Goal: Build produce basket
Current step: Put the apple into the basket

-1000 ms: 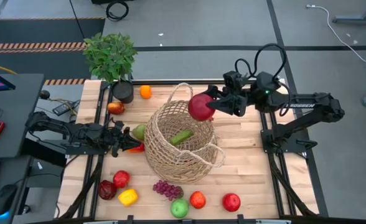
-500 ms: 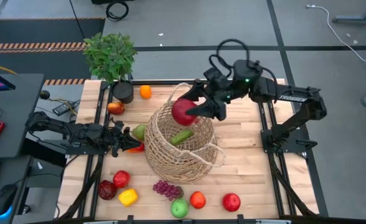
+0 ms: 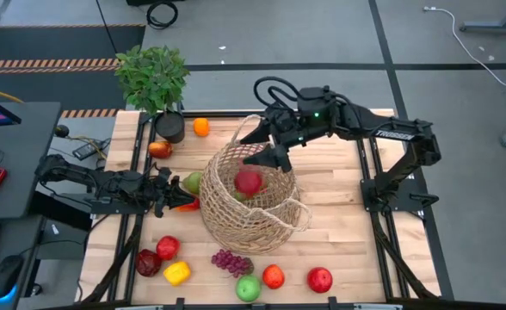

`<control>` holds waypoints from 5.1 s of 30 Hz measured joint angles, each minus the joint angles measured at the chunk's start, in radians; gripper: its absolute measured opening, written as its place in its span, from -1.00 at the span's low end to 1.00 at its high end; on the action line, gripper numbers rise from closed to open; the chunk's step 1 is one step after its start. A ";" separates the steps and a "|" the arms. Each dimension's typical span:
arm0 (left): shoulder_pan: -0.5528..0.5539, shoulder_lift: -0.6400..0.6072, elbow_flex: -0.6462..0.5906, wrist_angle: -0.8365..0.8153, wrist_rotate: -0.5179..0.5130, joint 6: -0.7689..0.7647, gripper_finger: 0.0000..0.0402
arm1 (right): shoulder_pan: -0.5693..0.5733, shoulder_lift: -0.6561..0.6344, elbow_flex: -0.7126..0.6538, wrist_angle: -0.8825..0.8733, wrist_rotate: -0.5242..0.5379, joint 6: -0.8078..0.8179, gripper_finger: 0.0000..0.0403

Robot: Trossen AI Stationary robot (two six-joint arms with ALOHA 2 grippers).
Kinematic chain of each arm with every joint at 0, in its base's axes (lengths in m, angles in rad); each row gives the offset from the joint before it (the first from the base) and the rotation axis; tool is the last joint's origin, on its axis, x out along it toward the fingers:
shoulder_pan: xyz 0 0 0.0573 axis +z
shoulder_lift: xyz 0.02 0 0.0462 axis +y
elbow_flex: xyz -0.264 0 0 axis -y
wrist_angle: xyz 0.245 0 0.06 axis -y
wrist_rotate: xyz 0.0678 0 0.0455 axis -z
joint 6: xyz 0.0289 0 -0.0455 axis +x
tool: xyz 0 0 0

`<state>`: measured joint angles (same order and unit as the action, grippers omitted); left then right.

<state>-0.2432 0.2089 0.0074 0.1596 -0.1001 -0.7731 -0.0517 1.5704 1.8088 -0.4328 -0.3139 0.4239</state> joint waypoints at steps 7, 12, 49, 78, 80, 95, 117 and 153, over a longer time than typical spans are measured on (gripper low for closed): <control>0.000 0.000 0.000 0.000 0.000 0.000 -0.71 | 0.000 -0.005 0.000 -0.035 0.021 -0.001 0.83; 0.000 0.000 0.000 0.000 0.000 0.000 -0.71 | 0.000 -0.005 0.001 -0.094 0.033 -0.005 0.83; 0.000 0.000 0.000 0.000 0.000 0.000 -0.69 | -0.044 -0.043 0.000 -0.500 0.145 -0.340 0.73; 0.000 0.000 0.000 0.000 0.000 0.000 -0.69 | 0.224 -0.819 -0.723 -0.207 0.170 -0.106 0.72; 0.000 0.000 0.000 0.000 0.000 0.000 -0.69 | 0.250 -0.847 -0.749 -0.193 0.201 -0.098 0.72; 0.000 0.000 0.000 0.000 0.000 0.000 -0.69 | 0.455 -0.854 -0.905 -0.099 0.251 0.032 0.72; 0.000 0.000 0.000 0.000 0.000 0.000 -0.72 | 0.812 -0.570 -0.849 0.051 0.160 -0.335 0.72; 0.000 0.000 0.000 0.000 0.000 0.000 -0.71 | 0.963 0.078 -0.776 0.105 0.444 -0.445 0.77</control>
<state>-0.2432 0.2089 0.0074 0.1600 -0.1005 -0.7731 0.9115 1.6487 1.0332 -0.3276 0.1297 -0.0209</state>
